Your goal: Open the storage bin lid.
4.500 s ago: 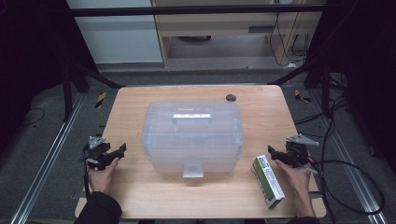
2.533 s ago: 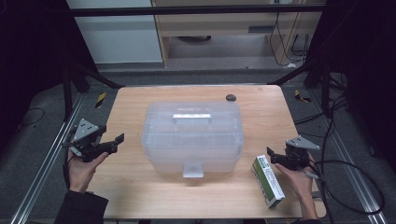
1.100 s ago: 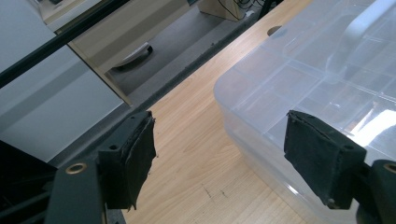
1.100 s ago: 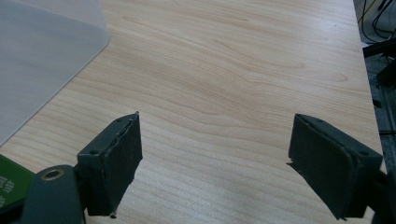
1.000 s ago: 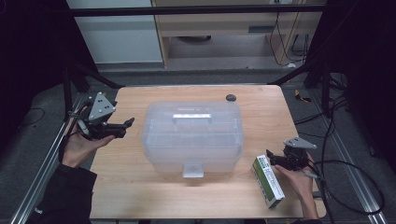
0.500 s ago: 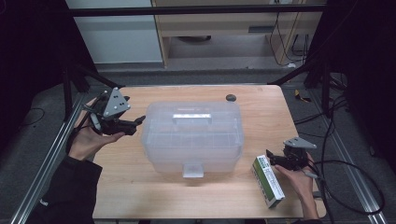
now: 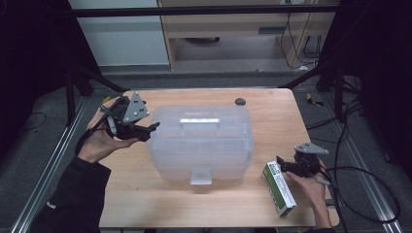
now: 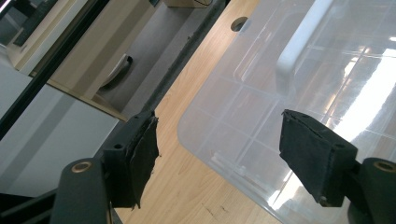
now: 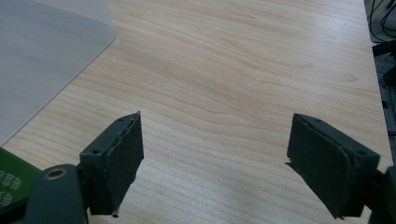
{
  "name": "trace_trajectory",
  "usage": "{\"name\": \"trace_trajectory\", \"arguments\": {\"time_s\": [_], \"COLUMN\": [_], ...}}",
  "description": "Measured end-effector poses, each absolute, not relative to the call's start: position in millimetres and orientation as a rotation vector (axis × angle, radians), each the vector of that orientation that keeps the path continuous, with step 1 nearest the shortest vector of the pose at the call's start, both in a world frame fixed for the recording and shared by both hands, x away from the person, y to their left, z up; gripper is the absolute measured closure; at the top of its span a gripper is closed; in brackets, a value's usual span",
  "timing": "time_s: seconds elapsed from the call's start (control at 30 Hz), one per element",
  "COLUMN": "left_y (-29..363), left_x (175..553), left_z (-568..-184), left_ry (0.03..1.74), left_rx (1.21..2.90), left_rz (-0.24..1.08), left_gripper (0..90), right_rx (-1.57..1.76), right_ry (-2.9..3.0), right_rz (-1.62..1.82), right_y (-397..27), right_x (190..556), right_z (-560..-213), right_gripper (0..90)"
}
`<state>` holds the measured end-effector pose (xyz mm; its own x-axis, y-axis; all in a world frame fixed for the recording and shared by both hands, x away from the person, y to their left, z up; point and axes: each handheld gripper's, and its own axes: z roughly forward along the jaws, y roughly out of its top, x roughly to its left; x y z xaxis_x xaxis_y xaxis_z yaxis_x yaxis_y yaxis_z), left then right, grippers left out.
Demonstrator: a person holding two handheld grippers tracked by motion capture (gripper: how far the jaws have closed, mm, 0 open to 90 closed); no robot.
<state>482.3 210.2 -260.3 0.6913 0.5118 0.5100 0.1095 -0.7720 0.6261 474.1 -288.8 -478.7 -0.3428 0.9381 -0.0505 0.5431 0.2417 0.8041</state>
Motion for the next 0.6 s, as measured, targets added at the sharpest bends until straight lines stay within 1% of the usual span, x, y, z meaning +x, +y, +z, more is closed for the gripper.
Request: {"name": "trace_trajectory", "arguments": {"time_s": [0.6], "left_y": [183], "left_x": [485], "left_z": [-262], "left_ry": [0.357], "left_rx": [2.445], "left_rz": [0.925], "left_gripper": [30.3], "right_rx": [1.344], "right_ry": [1.991], "right_rz": [0.957], "right_y": [-288], "right_x": [475], "right_z": [-479], "right_gripper": [19.4]}}
